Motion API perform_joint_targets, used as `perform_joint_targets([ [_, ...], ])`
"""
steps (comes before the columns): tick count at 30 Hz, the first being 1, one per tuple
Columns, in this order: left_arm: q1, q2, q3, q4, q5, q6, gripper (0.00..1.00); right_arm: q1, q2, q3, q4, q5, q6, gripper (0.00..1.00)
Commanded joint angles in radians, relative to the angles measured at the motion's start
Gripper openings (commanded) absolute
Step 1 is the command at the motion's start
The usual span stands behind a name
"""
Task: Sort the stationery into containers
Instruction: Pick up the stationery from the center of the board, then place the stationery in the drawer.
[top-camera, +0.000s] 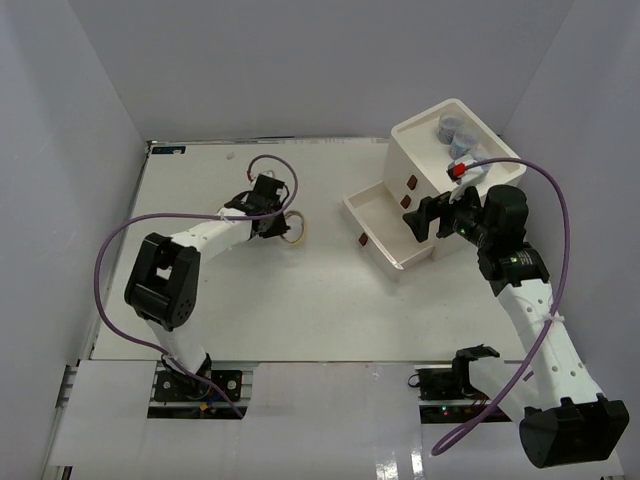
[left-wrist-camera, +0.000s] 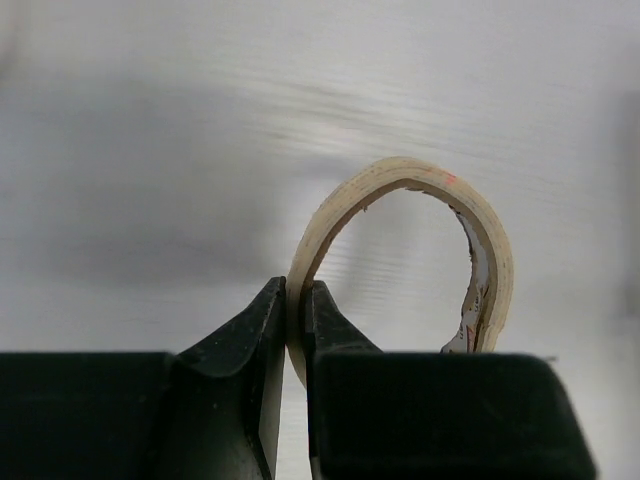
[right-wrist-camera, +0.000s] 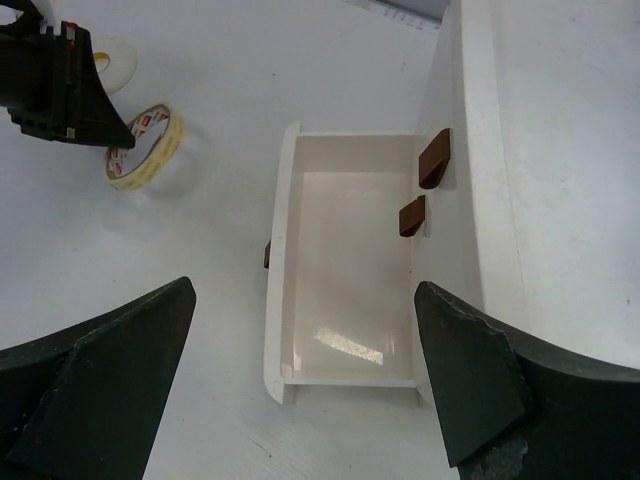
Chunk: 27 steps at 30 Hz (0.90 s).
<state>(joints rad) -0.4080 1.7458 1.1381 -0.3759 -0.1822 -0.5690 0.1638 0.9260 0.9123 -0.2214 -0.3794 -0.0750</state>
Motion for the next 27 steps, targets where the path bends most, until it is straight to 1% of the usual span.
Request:
perform_joint_targets([
  [1, -0.13, -0.029, 0.159, 0.019, 0.061, -0.087, 0.17, 0.0, -0.045, -0.012, 0.045, 0.023, 0.026, 0.97],
  [4, -0.21, 0.04, 0.254, 0.022, 0.064, -0.141, 0.18, 0.0, -0.072, -0.018, 0.048, 0.031, 0.034, 0.97],
  [5, -0.227, 0.056, 0.319, 0.02, 0.063, -0.153, 0.18, 0.0, -0.085, -0.021, 0.05, 0.034, 0.035, 0.97],
  [6, -0.241, 0.076, 0.351, 0.022, 0.058, -0.164, 0.18, 0.0, -0.091, -0.026, 0.05, 0.037, 0.035, 0.97],
  [7, -0.267, 0.119, 0.409, 0.023, 0.047, -0.187, 0.19, 0.0, -0.102, -0.035, 0.054, 0.042, 0.04, 0.97],
  [8, -0.278, 0.141, 0.41, 0.025, 0.046, -0.199, 0.19, 0.0, -0.107, -0.039, 0.057, 0.043, 0.04, 0.97],
  [9, -0.287, 0.165, 0.467, 0.029, 0.049, -0.212, 0.2, 0.0, -0.11, -0.043, 0.057, 0.045, 0.041, 0.97],
  [10, -0.307, 0.213, 0.494, 0.032, 0.05, -0.233, 0.2, 0.0, -0.113, -0.047, 0.059, 0.046, 0.041, 0.97],
  [13, -0.341, 0.306, 0.592, 0.035, 0.049, -0.269, 0.31, 0.0, -0.122, -0.052, 0.059, 0.056, 0.043, 0.98],
  [14, -0.345, 0.329, 0.613, 0.037, 0.07, -0.276, 0.35, 0.0, -0.128, -0.052, 0.059, 0.059, 0.043, 0.98],
  [16, -0.354, 0.38, 0.666, 0.037, 0.084, -0.29, 0.39, 0.0, -0.133, -0.055, 0.06, 0.065, 0.043, 0.98],
  [17, -0.357, 0.394, 0.678, 0.037, 0.089, -0.293, 0.45, 0.0, -0.133, -0.058, 0.06, 0.066, 0.041, 0.98],
  [18, -0.361, 0.405, 0.699, 0.038, 0.092, -0.296, 0.49, 0.0, -0.133, -0.059, 0.06, 0.068, 0.041, 0.98],
  [20, -0.362, 0.417, 0.712, 0.043, 0.101, -0.293, 0.57, 0.0, -0.134, -0.062, 0.062, 0.068, 0.041, 0.98],
  [21, -0.361, 0.411, 0.707, 0.045, 0.096, -0.287, 0.65, 0.0, -0.133, -0.062, 0.06, 0.068, 0.04, 0.98],
  [22, -0.361, 0.379, 0.697, 0.042, 0.083, -0.263, 0.69, 0.0, -0.134, -0.064, 0.06, 0.069, 0.04, 0.98],
  [24, -0.344, 0.324, 0.651, 0.042, 0.028, -0.24, 0.75, 0.0, -0.136, -0.067, 0.065, 0.07, 0.038, 0.98],
  [25, -0.33, 0.292, 0.587, 0.042, 0.014, -0.226, 0.77, 0.0, -0.136, -0.067, 0.068, 0.068, 0.038, 0.98],
  [26, -0.313, 0.22, 0.551, 0.04, 0.0, -0.194, 0.78, 0.0, -0.133, -0.069, 0.068, 0.065, 0.038, 0.98],
  [27, -0.27, 0.181, 0.51, 0.038, -0.032, -0.183, 0.79, 0.0, -0.131, -0.07, 0.073, 0.065, 0.038, 0.98],
])
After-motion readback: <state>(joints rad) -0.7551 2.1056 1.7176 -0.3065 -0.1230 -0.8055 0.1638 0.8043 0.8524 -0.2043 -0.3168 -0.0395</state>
